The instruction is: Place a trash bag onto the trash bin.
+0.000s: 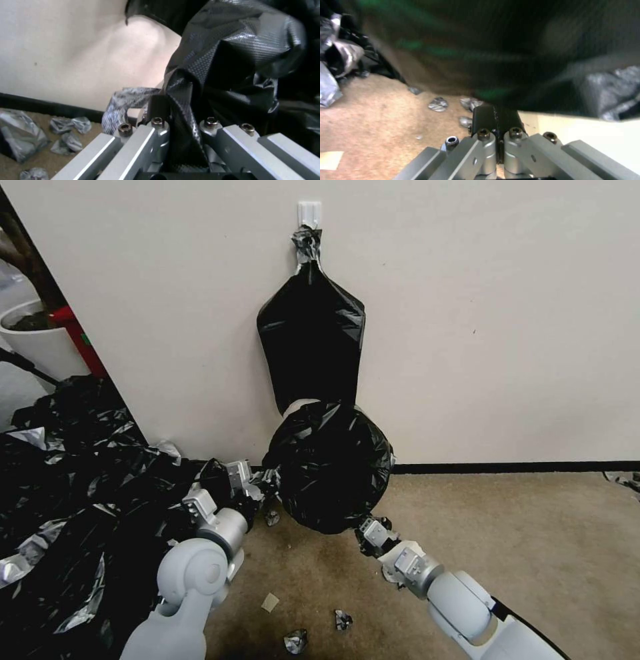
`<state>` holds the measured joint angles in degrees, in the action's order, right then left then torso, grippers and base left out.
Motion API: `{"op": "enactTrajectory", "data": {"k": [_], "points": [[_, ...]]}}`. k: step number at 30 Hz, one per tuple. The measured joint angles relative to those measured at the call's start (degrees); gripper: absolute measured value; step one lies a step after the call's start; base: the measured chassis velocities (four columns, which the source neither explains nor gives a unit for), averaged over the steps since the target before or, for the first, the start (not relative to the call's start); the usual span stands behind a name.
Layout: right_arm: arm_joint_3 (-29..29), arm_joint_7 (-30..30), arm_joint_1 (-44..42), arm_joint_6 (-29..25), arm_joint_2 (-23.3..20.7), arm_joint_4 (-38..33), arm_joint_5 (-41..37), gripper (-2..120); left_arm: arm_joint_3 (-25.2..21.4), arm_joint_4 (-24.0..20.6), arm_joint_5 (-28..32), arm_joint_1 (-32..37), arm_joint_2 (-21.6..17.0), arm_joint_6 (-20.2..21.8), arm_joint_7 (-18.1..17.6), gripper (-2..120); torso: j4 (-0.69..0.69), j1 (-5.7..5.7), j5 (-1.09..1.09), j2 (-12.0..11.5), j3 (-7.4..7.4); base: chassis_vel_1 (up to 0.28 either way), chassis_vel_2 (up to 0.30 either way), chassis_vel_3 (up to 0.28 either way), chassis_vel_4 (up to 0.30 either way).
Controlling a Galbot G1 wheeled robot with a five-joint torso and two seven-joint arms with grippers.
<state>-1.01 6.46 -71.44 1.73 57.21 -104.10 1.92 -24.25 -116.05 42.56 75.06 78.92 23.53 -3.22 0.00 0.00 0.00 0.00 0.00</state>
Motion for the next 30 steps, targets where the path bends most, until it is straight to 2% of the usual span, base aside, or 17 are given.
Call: {"op": "enactTrajectory", "data": {"k": [3,5,7,9,13,15,16,17,18,19,20,23,24,26,27,28,30], "points": [[-0.3,0.3,-0.6,-0.5,-0.5,-0.2,0.6,6,0.3,0.6,-0.3,-0.4,0.2,-0.5,-1.1,5,0.0,0.0,0.0,0.0,0.0,0.0,0.0,0.0,0.0],[-1.1,1.7,-1.6,-1.1,-1.7,-0.6,2.2,17,0.7,1.8,-0.6,-1.4,0.4,-0.9,-3.1,5,0.0,0.0,0.0,0.0,0.0,0.0,0.0,0.0,0.0],[-1.2,2.0,-1.8,-1.2,-1.9,-0.6,2.5,17,0.7,1.9,-0.6,-1.4,0.5,-0.9,-3.3,5,0.0,0.0,0.0,0.0,0.0,0.0,0.0,0.0,0.0],[-1.1,7.0,-3.5,-5.4,-3.0,-0.8,6.2,32,0.8,3.6,-0.8,-2.4,0.5,-1.0,-4.5,5,0.0,0.0,0.0,0.0,0.0,0.0,0.0,0.0,0.0],[0.2,11.1,-4.0,-9.9,-3.1,-0.7,8.4,38,0.8,4.3,-0.9,-2.8,0.4,-1.2,-4.6,5,0.0,0.0,0.0,0.0,0.0,0.0,0.0,0.0,0.0],[3.2,18.2,-4.1,-17.2,-3.0,-0.4,11.0,51,0.8,5.2,-1.0,-3.2,0.2,-1.2,-4.6,5,0.0,0.0,-0.01,0.0,0.0,0.0,0.0,0.0,0.0],[3.2,18.2,-4.1,-17.2,-3.0,-0.4,11.0,51,0.8,5.2,-1.0,-3.2,0.2,-1.2,-4.6,5,0.0,0.0,-0.01,0.0,0.0,0.0,0.0,0.0,0.0],[4.8,21.3,-4.1,-20.7,-2.9,-0.4,12.1,60,0.8,5.4,-1.0,-3.3,0.1,-1.3,-4.7,5,0.0,0.0,-0.01,0.0,0.0,0.0,0.0,0.0,0.0],[5.6,22.3,-4.1,-22.6,-2.8,-0.7,12.3,62,0.7,5.5,-1.0,-3.4,0.0,-1.3,-4.7,5,0.0,0.0,0.0,0.0,0.0,0.0,0.0,0.0,0.0],[6.2,23.0,-4.0,-24.0,-2.7,-1.1,11.6,68,0.7,5.5,-1.0,-3.4,0.0,-1.3,-4.7,5,0.0,0.0,0.0,0.0,0.0,0.0,0.0,0.0,0.0],[6.2,23.0,-4.0,-24.0,-2.7,-1.1,11.6,68,0.7,5.5,-1.0,-3.4,0.0,-1.3,-4.7,5,0.0,0.0,0.0,0.0,0.0,0.0,0.0,0.0,0.0],[8.4,29.8,-4.0,-27.0,-2.6,-4.3,1.4,85,0.8,5.9,-1.7,-3.0,-0.7,-2.2,-4.1,5,0.0,0.0,-0.01,0.0,0.0,0.0,0.0,0.0,0.0],[8.4,29.8,-4.0,-27.0,-2.6,-4.3,1.4,85,0.8,5.9,-1.7,-3.0,-0.7,-2.2,-4.1,5,0.0,0.0,-0.01,0.0,0.0,0.0,0.0,0.0,0.0],[8.8,31.3,-3.7,-26.8,-2.7,-6.0,-5.1,89,1.2,6.3,-3.4,-2.3,-1.2,-4.2,-2.2,5,0.0,0.0,-0.01,0.0,0.0,0.0,0.0,0.0,0.0],[8.6,30.6,-3.3,-25.6,-2.7,-7.1,-9.2,89,1.6,6.5,-4.6,-1.8,-1.5,-5.9,-0.7,5,0.0,0.0,-0.01,0.0,0.0,0.0,0.0,0.0,0.0],[8.6,30.6,-3.3,-25.6,-2.7,-7.1,-9.2,89,1.6,6.5,-4.6,-1.8,-1.5,-5.9,-0.7,5,0.0,0.0,-0.01,0.0,0.0,0.0,0.0,0.0,0.0],[7.2,23.8,-2.4,-22.0,-2.6,-8.8,-15.2,83,2.0,6.9,-6.6,-0.9,-1.7,-9.0,1.6,5,0.0,0.0,-0.01,0.0,0.0,0.0,0.0,0.0,0.0]]}}
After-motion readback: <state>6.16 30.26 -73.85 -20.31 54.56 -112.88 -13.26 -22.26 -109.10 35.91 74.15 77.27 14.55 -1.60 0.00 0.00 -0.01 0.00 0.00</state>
